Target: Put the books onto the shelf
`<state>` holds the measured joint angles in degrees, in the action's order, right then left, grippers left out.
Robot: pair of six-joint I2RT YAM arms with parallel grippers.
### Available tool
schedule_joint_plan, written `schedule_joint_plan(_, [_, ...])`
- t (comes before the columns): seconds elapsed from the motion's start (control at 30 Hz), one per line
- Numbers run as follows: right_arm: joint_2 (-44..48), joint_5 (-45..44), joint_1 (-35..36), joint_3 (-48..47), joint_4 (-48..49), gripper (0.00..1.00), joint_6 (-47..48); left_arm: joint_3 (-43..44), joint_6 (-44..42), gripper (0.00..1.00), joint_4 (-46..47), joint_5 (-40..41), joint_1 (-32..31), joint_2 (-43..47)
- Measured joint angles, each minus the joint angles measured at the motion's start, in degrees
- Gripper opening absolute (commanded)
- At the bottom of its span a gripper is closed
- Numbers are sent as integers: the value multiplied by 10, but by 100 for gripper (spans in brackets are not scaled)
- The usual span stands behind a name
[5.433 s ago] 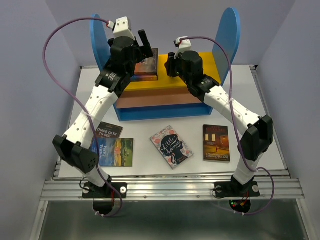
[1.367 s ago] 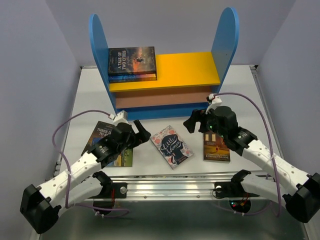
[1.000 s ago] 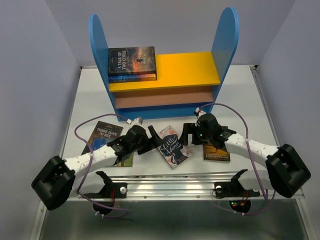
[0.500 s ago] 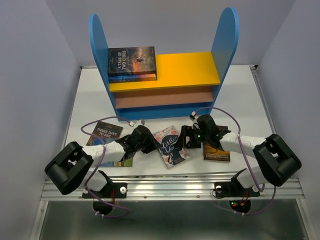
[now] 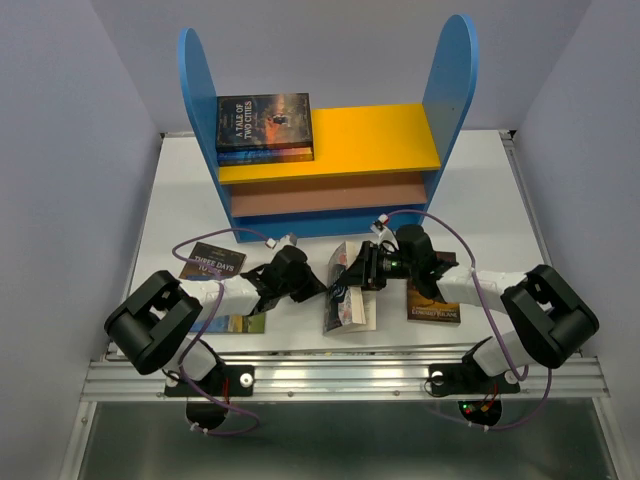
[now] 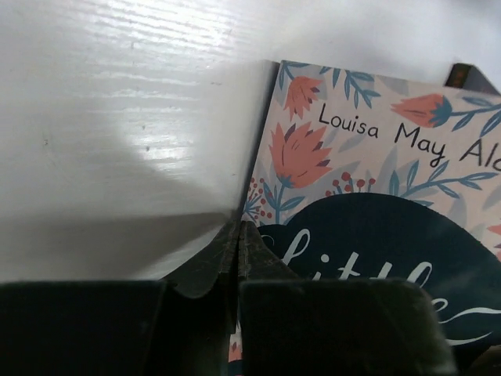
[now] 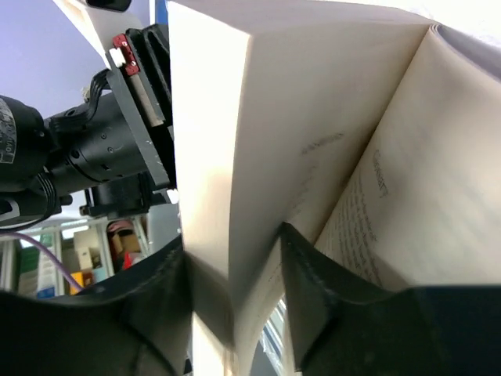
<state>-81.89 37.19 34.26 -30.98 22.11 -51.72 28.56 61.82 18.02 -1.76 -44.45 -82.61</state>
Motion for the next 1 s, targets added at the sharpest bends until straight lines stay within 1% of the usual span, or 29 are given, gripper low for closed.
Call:
schedule_joint_plan(0.03, [-7, 3, 3, 0, 11, 42, -7, -1, 0, 10, -6, -1, -3, 0])
schedule_joint_plan(0.07, [-14, 7, 3, 0, 17, 40, -11, -1, 0, 10, -12, -1, -4, 1])
schedule_joint_plan(0.17, [-22, 4, 3, -4, 10, 37, -16, -2, 0, 10, -35, 2, -5, 7])
schedule_joint_plan(0.23, [-22, -12, 3, -15, -16, 29, -6, -4, 0, 11, -50, 5, -5, 17])
schedule_joint_plan(0.3, [-19, -36, 3, -25, -49, 21, 9, -5, 0, 18, -65, 8, -5, 32])
schedule_joint_plan(0.33, [-17, -45, 3, -27, -61, 20, 14, -5, 0, 24, -71, 8, -5, 40])
schedule_joint_plan(0.37, [-12, -57, 3, -28, -76, 18, 19, -5, 0, 38, -76, 10, -6, 49])
schedule_joint_plan(0.4, [0, -72, 3, -29, -94, 12, 26, -5, -2, 53, -83, 13, -8, 61])
schedule_joint_plan(0.43, [5, -76, 3, -29, -99, 4, 28, -5, 0, 58, -87, 15, -9, 70])
schedule_joint_plan(0.47, [15, -85, 4, -30, -109, 1, 34, -5, -5, 63, -90, 17, -9, 78])
schedule_joint_plan(0.53, [40, -107, 4, -31, -134, 1, 45, -4, -7, 73, -102, 20, -9, 104])
schedule_joint_plan(0.57, [58, -120, 4, -31, -150, 1, 54, -4, -12, 83, -107, 22, -9, 122])
schedule_joint_plan(0.6, [88, -138, 4, -31, -170, 1, 68, -1, -26, 92, -118, 25, -9, 159])
schedule_joint_plan(0.63, [101, -146, 4, -32, -176, 1, 73, 4, -34, 95, -125, 27, -9, 171])
schedule_joint_plan(0.67, [111, -155, 4, -36, -188, 1, 81, 24, -46, 99, -162, 34, -9, 182])
schedule_joint_plan(0.7, [129, -165, 4, -45, -204, 1, 93, 42, -66, 99, -188, 42, -9, 192])
schedule_joint_plan(0.8, [167, -167, 3, -69, -222, 1, 112, 103, -107, 99, -223, 61, -9, 238])
schedule_joint_plan(0.9, [210, -156, 3, -113, -229, 1, 134, 130, -151, 99, -211, 68, -8, 300])
schedule_joint_plan(1.0, [241, -137, 3, -159, -227, 1, 147, 131, -188, 99, -194, 54, -2, 348])
